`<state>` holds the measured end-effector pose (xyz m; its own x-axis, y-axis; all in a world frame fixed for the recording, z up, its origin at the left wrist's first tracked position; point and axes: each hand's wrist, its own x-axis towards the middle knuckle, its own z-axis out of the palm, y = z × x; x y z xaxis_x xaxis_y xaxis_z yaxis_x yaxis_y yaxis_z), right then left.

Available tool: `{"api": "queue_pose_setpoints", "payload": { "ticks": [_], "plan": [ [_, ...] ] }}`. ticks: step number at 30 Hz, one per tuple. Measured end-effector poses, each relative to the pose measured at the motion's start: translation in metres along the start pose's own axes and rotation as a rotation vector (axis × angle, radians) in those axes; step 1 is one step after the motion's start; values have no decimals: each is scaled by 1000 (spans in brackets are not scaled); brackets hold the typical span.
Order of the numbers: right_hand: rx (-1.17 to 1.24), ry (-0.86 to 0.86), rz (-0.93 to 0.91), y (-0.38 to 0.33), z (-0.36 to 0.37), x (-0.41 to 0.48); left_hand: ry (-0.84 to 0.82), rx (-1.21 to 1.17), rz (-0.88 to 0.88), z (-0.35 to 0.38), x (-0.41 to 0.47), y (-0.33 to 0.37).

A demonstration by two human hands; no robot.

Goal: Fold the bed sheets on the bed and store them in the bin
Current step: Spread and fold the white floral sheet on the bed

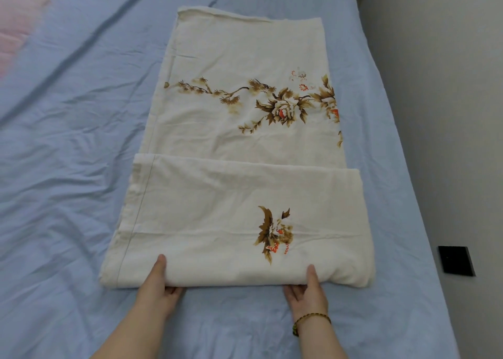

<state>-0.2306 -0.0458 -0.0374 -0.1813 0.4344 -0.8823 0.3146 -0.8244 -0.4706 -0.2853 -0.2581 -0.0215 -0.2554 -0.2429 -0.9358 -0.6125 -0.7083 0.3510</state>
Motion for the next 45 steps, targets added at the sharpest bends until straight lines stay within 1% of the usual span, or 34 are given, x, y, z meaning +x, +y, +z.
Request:
{"api": "queue_pose_setpoints", "payload": {
  "ticks": [2,5,11,14,18,22,27,31,34,39,45],
  "plan": [
    [-19,-78,59,6,9,-7,-60,22,-1,-6,-1,7],
    [-15,-104,71,5,20,-11,-136,36,20,-13,-5,18],
    [38,-54,-86,-15,15,-28,-273,93,150,-23,-24,31],
    [98,-70,-146,-30,11,-38,-327,93,216,-30,-35,37],
    [148,-156,-195,-34,4,-55,-342,22,246,-43,-51,42],
    [168,-205,-212,-32,-17,-72,-352,-81,256,-58,-74,36],
    [122,-250,-218,-35,-83,-100,-378,-99,234,-104,-103,-8],
    [52,-257,-244,-36,-139,-115,-360,-97,218,-140,-123,-49],
    [8,-282,-248,-35,-167,-125,-338,-124,221,-156,-136,-66],
    [-18,-352,-268,-36,-187,-137,-316,-152,266,-170,-150,-73],
    [-62,-343,-314,-44,-183,-135,-350,-154,325,-166,-157,-65]
  ]
}}
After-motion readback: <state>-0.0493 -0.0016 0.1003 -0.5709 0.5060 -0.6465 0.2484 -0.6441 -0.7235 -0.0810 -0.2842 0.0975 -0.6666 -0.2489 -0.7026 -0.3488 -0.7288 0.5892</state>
